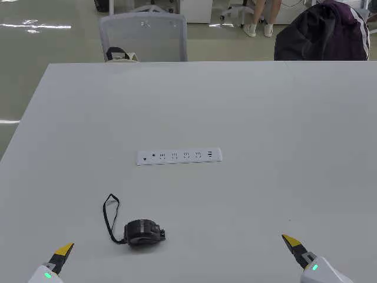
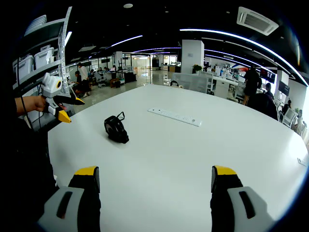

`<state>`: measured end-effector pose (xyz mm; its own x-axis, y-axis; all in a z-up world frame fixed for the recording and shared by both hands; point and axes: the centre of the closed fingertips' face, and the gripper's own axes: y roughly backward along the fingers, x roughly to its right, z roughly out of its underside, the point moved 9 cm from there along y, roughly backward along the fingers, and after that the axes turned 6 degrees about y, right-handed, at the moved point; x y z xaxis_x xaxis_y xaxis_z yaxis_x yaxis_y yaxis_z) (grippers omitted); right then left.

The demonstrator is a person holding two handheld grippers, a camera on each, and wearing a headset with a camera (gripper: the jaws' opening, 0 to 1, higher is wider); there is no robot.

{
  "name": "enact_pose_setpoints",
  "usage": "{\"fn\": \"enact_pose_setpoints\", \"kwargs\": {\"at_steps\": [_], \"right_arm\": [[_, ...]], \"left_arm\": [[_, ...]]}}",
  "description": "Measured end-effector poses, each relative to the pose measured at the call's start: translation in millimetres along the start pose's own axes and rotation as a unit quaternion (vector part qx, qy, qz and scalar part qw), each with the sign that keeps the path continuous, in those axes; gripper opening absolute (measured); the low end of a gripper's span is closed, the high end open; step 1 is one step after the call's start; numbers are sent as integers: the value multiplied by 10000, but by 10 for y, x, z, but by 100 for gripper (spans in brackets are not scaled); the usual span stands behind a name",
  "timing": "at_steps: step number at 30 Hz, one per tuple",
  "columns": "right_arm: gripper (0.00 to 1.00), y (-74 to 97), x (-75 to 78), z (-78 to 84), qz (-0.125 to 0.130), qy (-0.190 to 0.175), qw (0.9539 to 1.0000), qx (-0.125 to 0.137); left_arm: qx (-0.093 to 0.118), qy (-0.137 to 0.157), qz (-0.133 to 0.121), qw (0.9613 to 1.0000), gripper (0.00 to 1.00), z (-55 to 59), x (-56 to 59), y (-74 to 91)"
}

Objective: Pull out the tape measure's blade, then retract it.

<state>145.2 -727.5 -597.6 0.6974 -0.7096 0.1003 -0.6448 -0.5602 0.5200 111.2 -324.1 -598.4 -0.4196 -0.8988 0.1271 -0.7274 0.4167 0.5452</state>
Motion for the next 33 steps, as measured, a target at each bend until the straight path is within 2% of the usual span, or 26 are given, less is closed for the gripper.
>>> {"fn": "enact_pose_setpoints", "kwargs": {"at_steps": [13,21,33], "right_arm": [[97,-14,9,-18,-18,3,10000,0],[97,-35,22,-4,-46,17,10000,-49],[96,-115,49,14,-181,44,9998,-114]], "left_arm": [[5,-28,56,10000,98,-12,4,-40],[-70,-78,89,9999,98,21,-26,-112],[-168,-215,155,9995,96,-3,-60,-237]]}}
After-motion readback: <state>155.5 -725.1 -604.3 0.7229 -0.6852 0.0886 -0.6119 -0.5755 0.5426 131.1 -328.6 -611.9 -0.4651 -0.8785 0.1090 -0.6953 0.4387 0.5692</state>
